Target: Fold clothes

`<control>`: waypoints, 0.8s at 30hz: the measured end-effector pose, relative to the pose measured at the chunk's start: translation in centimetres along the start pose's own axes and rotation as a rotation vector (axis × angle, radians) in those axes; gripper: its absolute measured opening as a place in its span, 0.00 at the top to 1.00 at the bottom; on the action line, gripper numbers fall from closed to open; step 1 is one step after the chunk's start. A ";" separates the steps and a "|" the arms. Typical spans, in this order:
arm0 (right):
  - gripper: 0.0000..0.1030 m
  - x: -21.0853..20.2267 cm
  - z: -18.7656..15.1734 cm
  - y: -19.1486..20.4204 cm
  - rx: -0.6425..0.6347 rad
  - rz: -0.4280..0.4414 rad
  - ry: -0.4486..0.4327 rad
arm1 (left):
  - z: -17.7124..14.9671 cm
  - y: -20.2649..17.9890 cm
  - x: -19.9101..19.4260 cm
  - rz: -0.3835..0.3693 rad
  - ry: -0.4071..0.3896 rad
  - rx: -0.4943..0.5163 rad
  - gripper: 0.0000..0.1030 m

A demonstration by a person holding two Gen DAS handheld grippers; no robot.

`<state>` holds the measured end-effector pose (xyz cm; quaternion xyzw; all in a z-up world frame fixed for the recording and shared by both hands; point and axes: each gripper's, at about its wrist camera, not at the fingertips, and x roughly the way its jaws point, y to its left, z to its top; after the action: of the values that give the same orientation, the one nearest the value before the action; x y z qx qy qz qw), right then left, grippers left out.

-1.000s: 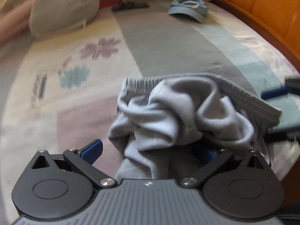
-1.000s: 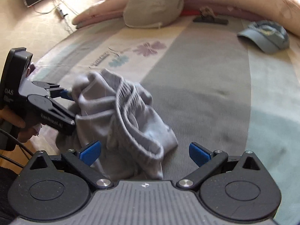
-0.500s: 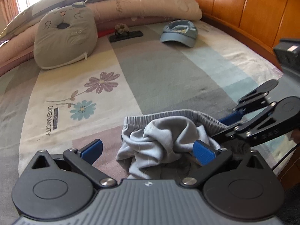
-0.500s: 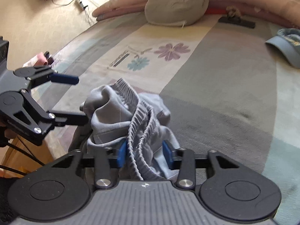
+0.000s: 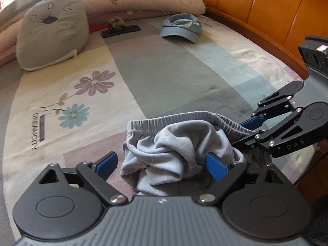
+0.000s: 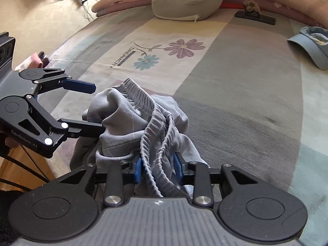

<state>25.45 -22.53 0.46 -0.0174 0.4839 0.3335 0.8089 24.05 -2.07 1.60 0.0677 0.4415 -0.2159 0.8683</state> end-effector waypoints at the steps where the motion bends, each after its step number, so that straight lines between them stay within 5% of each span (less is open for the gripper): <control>1: 0.62 -0.1 -0.1 0.1 0.005 -0.007 -0.001 | 0.0 0.2 0.1 -0.019 0.003 -0.007 0.10; 10: 0.58 0.6 0.7 0.1 0.092 -0.050 -0.027 | -0.7 0.4 0.4 -0.064 0.011 0.021 0.09; 12: 0.65 0.9 1.0 0.1 0.089 -0.058 -0.013 | -0.9 0.5 0.2 -0.055 0.008 0.019 0.09; 14: 0.85 1.2 1.2 0.3 0.082 -0.065 0.006 | -1.2 0.6 0.0 -0.044 0.004 0.007 0.09; 24: 0.87 -2.8 0.3 -2.5 0.115 -0.215 -0.027 | 0.5 -1.2 0.8 -0.006 -0.031 0.008 0.08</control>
<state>26.27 -25.85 2.09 -0.0182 0.4866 0.2168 0.8461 24.37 -3.52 1.36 0.0666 0.4275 -0.2211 0.8740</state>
